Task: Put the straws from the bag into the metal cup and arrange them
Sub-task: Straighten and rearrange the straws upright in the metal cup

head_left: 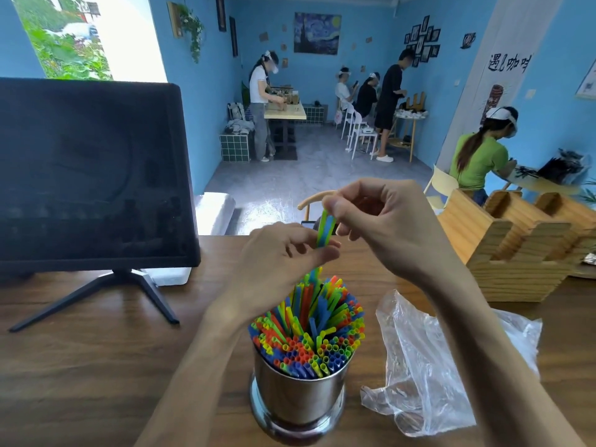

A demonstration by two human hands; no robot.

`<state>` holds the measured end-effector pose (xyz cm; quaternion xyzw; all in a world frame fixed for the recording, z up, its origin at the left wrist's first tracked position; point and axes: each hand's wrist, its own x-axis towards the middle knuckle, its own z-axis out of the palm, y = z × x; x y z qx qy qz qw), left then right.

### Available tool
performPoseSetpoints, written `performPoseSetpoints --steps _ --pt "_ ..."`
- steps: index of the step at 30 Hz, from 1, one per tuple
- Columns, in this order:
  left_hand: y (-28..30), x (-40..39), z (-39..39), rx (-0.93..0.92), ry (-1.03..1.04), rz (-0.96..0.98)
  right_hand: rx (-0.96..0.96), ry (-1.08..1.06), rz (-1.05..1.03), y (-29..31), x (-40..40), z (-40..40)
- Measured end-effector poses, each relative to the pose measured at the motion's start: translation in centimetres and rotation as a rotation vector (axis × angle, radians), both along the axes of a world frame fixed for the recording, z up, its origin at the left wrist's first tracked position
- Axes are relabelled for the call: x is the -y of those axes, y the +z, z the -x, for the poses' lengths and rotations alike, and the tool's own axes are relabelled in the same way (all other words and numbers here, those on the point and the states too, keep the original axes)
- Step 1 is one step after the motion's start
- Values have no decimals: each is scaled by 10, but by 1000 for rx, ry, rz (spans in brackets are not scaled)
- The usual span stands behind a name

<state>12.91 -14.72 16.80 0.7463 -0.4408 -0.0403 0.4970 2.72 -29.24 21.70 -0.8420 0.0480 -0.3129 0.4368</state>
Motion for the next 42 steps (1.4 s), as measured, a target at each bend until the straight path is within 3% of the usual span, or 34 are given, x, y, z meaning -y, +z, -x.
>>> performPoseSetpoints --steps 4,10,13,17,28,33,40,42 --pt "15 -7 3 -175 -15 273 35 121 -196 -11 10 -1" --pt "23 -17 1 -285 80 564 -296 361 -71 -53 9 2" --pt "21 -19 1 -347 107 638 -179 327 -105 -56 6 5" --pt "15 -25 -1 -421 128 685 16 252 -339 -49 15 9" --pt "0 -27 16 -533 44 574 250 216 -877 -21 2 5" --pt "0 -26 29 -443 32 487 307 157 -719 -4 -5 8" --pt "6 -33 28 -181 14 100 203 110 -342 0 -12 10" --pt "10 -33 25 -182 38 155 152 115 -260 -6 -15 7"
